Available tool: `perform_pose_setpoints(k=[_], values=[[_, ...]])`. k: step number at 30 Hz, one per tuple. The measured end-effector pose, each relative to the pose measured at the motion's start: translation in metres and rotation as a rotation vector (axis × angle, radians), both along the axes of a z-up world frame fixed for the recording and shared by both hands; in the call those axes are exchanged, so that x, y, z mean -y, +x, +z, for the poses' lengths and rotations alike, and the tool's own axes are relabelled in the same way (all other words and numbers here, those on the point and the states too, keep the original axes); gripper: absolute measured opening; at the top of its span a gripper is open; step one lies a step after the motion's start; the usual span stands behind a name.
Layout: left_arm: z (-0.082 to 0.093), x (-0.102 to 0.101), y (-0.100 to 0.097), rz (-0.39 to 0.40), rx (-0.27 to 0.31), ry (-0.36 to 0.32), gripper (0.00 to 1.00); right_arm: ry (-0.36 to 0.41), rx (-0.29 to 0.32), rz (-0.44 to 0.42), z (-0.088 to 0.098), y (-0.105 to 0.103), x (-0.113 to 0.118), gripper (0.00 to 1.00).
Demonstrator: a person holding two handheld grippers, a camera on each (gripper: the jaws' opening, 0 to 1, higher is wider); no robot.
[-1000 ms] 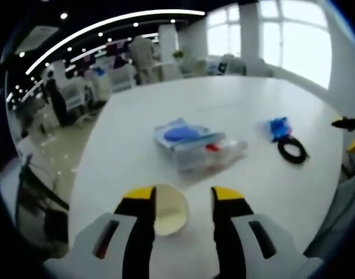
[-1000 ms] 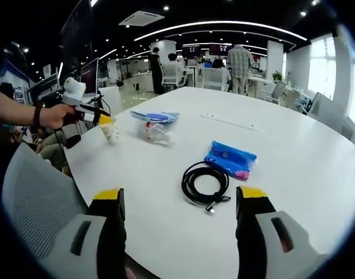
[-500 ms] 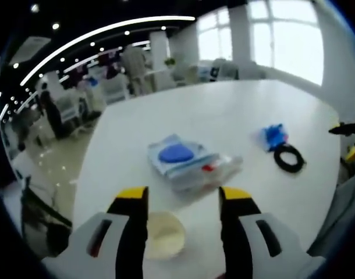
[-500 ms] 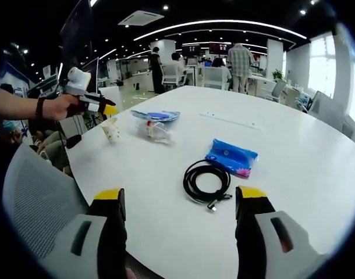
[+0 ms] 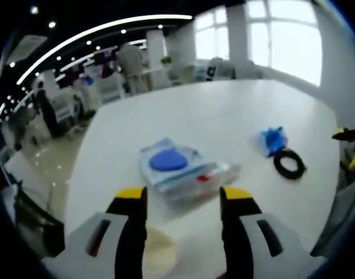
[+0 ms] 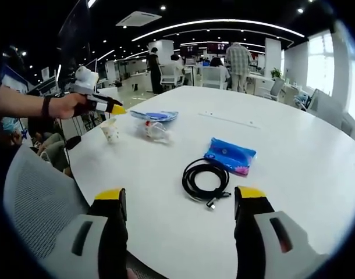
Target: Arrange the tabletop items into an orderly group along one side of the table until the central work area is clear of visible clutter.
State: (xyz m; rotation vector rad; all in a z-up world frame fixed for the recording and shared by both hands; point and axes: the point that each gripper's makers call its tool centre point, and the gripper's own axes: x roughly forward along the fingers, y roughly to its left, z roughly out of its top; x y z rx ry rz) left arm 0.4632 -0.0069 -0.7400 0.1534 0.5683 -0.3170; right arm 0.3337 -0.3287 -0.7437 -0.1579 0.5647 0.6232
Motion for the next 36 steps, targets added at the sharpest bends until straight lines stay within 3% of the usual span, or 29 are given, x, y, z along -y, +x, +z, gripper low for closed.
perform_pose_setpoints(k=[5,9,16,21,36], values=[[-0.007,0.005,0.006,0.011,-0.011,-0.004,0.47,0.002,-0.004,0.0,-0.001,0.001,0.0,0.75],[-0.018,0.005,0.011,-0.017,-0.022,0.053,0.47,0.003,-0.007,0.003,-0.002,0.0,0.0,0.75],[-0.02,0.009,0.025,-0.055,-0.008,0.096,0.48,0.007,-0.015,-0.002,-0.003,0.001,0.002,0.74],[-0.022,0.015,0.035,-0.119,0.001,0.165,0.49,0.008,-0.018,-0.001,-0.004,0.001,0.001,0.74],[-0.04,0.018,0.043,-0.179,-0.03,0.206,0.47,0.011,-0.027,-0.016,-0.006,0.002,0.003,0.73]])
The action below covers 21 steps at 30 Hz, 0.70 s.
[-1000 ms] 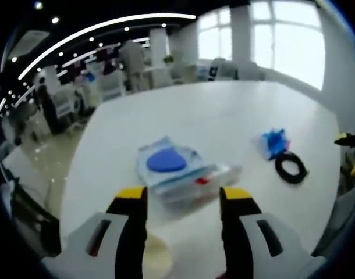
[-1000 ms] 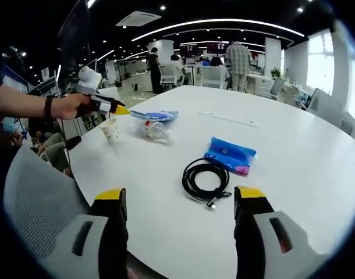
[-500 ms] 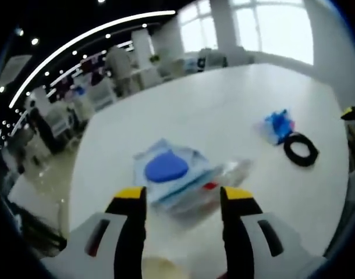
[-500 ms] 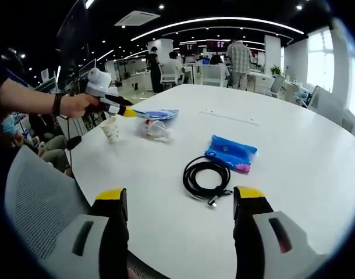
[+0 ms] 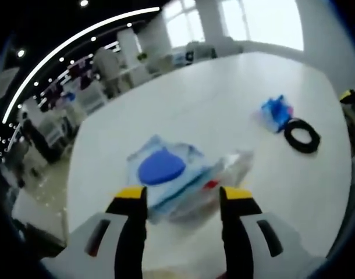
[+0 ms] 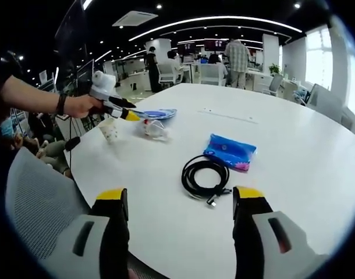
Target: Arrange the tabletop items into an orderly group along one side of the table until the central work area is clear of visible clutter.
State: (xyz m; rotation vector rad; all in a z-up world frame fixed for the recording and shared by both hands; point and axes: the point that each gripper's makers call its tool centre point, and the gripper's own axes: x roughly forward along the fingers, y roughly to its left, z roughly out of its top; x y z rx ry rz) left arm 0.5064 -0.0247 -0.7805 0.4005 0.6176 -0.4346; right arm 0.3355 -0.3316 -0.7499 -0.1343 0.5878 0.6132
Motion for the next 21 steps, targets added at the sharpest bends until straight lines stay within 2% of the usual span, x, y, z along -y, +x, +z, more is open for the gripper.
perform_pose_setpoints(k=[5,9,13,21], values=[[-0.004,-0.0032,0.003,-0.003,-0.004,0.017,0.4,-0.001,-0.002,-0.006,-0.0002,0.0002,0.0014,0.72],[-0.0043,-0.0058,0.0053,-0.004,-0.001,0.021,0.25,0.002,-0.004,-0.011,-0.0003,0.0002,0.0019,0.71],[-0.0042,-0.0042,0.0046,-0.001,-0.002,-0.007,0.1,0.002,-0.004,-0.015,-0.0001,0.0004,0.002,0.7],[-0.0017,-0.0061,0.0023,0.02,-0.002,-0.056,0.04,0.003,-0.002,-0.019,0.0001,0.0006,0.0028,0.69]])
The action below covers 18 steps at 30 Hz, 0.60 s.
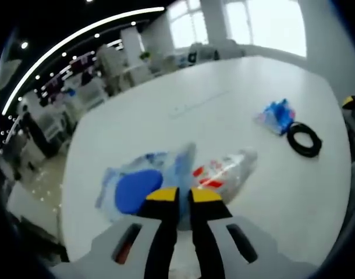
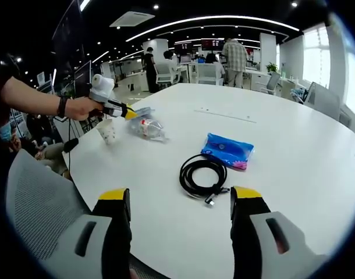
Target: Arrange the tabletop items into an orderly group along one side of the table until the central work area is clear of visible clutter.
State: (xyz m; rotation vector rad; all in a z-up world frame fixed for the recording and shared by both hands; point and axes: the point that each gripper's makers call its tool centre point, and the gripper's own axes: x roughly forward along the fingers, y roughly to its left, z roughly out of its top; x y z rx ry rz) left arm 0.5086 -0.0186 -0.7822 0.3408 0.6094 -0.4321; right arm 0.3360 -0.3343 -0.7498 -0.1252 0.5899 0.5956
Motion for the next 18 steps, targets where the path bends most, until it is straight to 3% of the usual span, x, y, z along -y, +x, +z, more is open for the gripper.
perform_pose_setpoints(k=[7,18], values=[[0.004,0.004,-0.002,-0.019,0.009,-0.005,0.03,0.001,0.002,0.004,0.0,0.001,-0.002,0.69],[0.021,0.027,-0.005,-0.062,0.035,-0.03,0.03,0.0,0.006,0.009,0.001,0.0,-0.002,0.68]])
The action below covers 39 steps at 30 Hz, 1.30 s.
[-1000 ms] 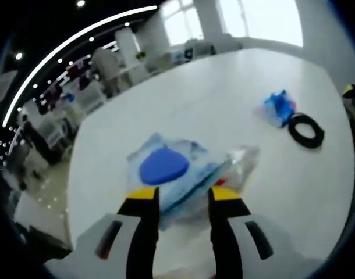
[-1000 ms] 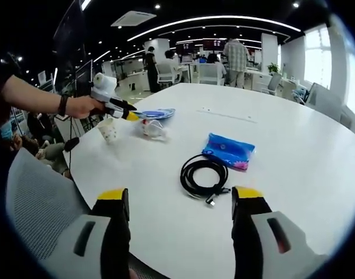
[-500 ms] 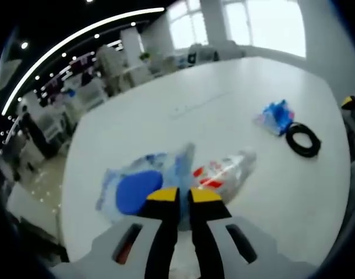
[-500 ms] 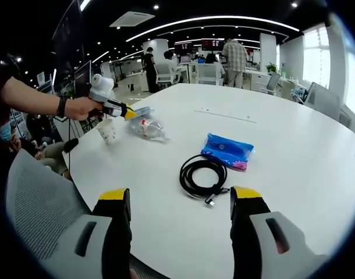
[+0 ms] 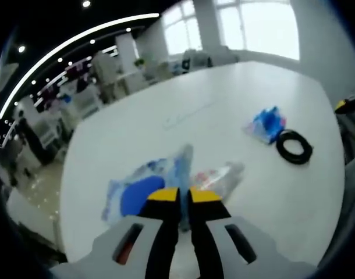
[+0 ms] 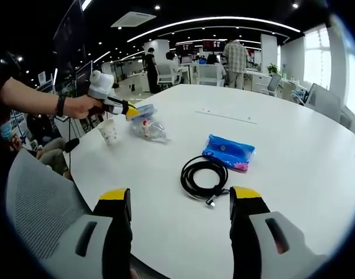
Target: Arrange the tabletop items into an orderly group along one side of the table until the central work area is clear of visible clutter.
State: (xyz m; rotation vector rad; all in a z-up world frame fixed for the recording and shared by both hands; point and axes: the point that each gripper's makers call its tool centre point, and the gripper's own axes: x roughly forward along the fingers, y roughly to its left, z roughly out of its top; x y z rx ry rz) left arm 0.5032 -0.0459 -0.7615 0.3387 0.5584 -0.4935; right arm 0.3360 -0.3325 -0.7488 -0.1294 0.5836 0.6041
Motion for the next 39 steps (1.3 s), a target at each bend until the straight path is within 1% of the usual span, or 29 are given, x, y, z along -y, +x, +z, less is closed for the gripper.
perform_pose_setpoints(k=[6,12,17,29,31,39], values=[[0.007,0.014,-0.005,-0.033,0.016,-0.001,0.03,0.0,0.006,0.006,0.001,0.0,-0.002,0.68],[0.01,0.024,-0.012,-0.057,0.02,-0.005,0.03,0.001,0.008,0.008,0.002,0.0,-0.002,0.68],[0.012,0.039,-0.022,-0.089,0.019,-0.016,0.03,0.003,0.012,0.01,0.004,0.0,-0.003,0.68],[0.011,0.067,-0.043,-0.136,0.005,-0.06,0.03,0.002,0.018,0.019,0.005,-0.002,-0.005,0.68],[0.011,0.071,-0.048,-0.139,-0.001,-0.086,0.03,0.003,0.019,0.02,0.006,-0.002,-0.005,0.68],[0.006,0.084,-0.068,-0.161,-0.013,-0.109,0.03,0.0,0.022,0.028,0.007,-0.003,-0.007,0.68]])
